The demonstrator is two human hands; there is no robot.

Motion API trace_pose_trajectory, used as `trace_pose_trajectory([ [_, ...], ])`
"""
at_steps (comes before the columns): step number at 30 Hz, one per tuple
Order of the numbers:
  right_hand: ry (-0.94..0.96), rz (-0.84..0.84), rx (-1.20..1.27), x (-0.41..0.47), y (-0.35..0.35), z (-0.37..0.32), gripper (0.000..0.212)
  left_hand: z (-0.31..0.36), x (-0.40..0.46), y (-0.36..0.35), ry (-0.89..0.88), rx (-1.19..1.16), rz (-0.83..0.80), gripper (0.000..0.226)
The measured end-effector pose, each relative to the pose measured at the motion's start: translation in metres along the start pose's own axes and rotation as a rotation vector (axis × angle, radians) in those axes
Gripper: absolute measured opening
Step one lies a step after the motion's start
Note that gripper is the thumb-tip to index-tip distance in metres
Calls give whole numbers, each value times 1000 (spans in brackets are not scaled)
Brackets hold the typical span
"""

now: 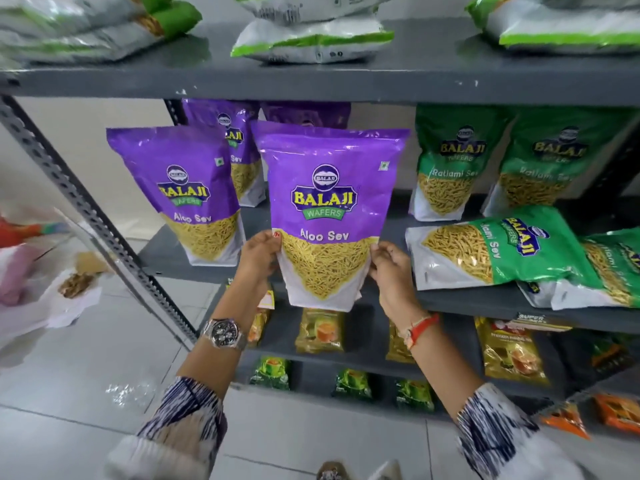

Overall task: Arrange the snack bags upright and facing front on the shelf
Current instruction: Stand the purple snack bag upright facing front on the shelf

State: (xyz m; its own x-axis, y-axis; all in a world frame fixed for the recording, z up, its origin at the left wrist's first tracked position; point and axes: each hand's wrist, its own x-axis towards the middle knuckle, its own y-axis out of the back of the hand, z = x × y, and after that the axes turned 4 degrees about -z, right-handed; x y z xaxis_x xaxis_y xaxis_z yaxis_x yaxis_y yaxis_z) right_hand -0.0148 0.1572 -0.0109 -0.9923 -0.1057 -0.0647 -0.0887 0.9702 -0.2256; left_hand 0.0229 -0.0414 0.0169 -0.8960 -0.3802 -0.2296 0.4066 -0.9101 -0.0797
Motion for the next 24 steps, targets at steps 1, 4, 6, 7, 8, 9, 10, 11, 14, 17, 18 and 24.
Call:
trace_pose_trajectory([
  [1, 13, -14, -1, 9, -7, 0, 21, 4, 6, 1, 1, -2, 22, 28],
  [4, 39, -65, 6, 34, -30, 5, 20, 13, 28, 8, 23, -68, 39, 26],
  [6, 53, -74, 28, 48, -42, 10, 21, 15, 45, 14, 35, -95, 38, 25],
  [7, 54, -70, 37, 54, -47, 12, 20, 15, 52, 16, 37, -95, 38, 25],
  [8, 54, -66, 47, 60, -51, 15, 19, 14, 60, 18, 37, -100, 41, 25],
  [9, 52, -60, 51, 67, -55, 18, 18, 14, 69, 19, 35, -110, 42, 25],
  [10, 48, -55, 55, 72, -58, 22, 18, 12, 74, 20, 32, -115, 43, 25],
  [11, 45, -49, 48, 72, -57, 24, 17, 11, 76, 20, 26, -113, 37, 25],
  [14, 52, -44, 27, 79, -58, 38, 13, 5, 86, 22, 27, -129, 28, 25],
  [17, 81, -28, 20, 83, -62, 41, 10, 2, 97, 25, 25, -143, 31, 23],
  [18, 83, -21, 16, 84, -63, 41, 10, 1, 100, 25, 24, -151, 31, 22],
  [24, 85, -20, 0, 80, -62, 38, 12, -11, 95, 23, -32, -208, 73, 27],
])
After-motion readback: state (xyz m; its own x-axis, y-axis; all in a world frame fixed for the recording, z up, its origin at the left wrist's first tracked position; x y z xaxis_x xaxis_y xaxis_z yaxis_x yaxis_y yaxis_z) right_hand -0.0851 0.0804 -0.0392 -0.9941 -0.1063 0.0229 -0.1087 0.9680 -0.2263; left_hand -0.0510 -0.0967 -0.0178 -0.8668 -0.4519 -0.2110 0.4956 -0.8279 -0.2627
